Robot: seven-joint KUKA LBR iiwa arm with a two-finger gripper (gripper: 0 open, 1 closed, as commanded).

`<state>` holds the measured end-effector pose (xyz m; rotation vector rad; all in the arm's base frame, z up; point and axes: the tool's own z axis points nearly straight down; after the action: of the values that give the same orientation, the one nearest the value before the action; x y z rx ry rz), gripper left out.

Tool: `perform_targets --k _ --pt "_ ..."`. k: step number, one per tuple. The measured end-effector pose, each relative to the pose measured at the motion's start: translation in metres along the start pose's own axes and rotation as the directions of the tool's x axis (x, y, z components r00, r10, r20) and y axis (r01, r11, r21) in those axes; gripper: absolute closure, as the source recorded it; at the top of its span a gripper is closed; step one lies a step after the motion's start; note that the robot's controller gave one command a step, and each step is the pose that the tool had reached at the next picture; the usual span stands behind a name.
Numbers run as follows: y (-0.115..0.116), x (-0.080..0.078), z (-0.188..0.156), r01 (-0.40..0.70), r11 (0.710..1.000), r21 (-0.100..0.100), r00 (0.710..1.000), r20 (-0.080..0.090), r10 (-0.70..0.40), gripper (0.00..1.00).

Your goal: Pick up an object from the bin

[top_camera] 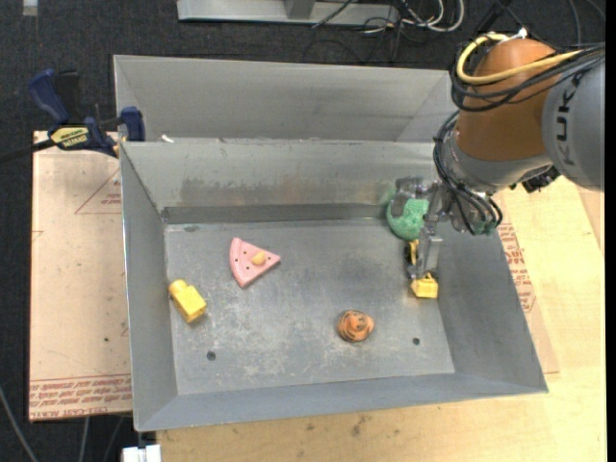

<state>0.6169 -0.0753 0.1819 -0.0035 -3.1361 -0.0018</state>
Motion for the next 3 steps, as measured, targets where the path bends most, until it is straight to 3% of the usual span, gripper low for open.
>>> perform_targets --k 1,2,3 --pt "0.000 -0.001 -0.005 0.001 1.000 0.001 1.000 0.007 -0.001 0.00" --pt "0.021 0.024 0.019 0.091 0.996 0.004 0.996 0.015 -0.091 0.00" --pt "0.039 0.048 0.056 0.098 0.995 0.000 0.995 0.007 -0.098 0.00"
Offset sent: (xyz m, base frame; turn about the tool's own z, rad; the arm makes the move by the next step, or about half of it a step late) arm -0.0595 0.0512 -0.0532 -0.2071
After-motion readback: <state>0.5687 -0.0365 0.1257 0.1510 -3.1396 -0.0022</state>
